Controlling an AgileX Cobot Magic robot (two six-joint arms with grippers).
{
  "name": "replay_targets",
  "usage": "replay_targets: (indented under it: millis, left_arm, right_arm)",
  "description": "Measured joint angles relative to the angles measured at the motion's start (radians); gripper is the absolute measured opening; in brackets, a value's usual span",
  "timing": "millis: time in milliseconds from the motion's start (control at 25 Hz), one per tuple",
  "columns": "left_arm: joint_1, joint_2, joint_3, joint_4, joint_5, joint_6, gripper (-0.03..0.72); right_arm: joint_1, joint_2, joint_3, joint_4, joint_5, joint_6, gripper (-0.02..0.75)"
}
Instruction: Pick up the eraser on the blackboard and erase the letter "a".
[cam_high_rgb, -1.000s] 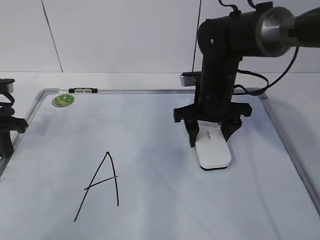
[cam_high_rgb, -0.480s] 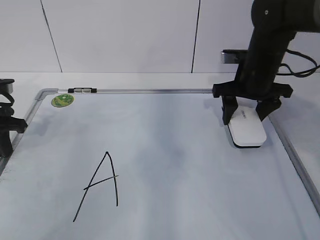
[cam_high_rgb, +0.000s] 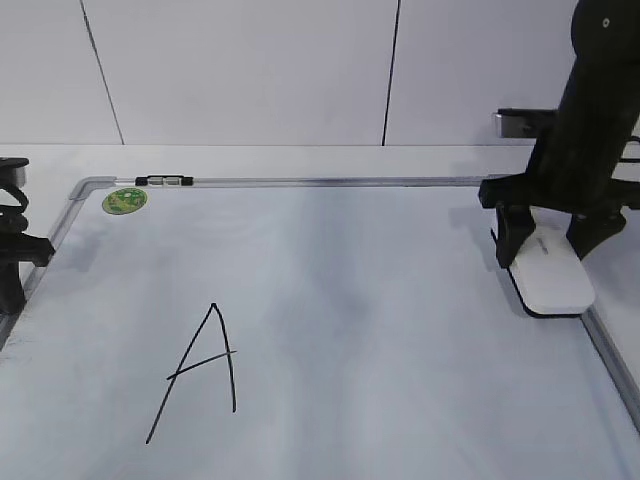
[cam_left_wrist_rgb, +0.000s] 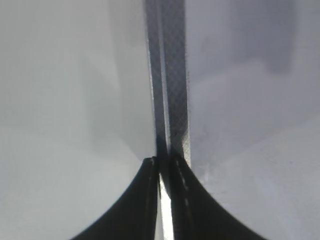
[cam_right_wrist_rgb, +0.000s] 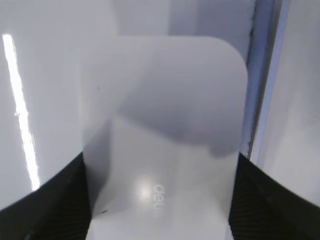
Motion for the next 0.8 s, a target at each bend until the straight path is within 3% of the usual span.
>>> replay_targets:
  millis: [240, 800]
  left_arm:
    - [0.0, 0.0, 0.0, 0.0, 0.0, 0.0, 0.036]
    - [0.0, 0.0, 0.0, -0.002, 0.0, 0.0, 0.036]
  right_arm:
    - [-0.011, -0.027, 0.105, 0.002, 0.002, -0.008, 0.538]
    - [-0.055, -0.027, 0.114, 0.05, -0.049, -0.073, 0.538]
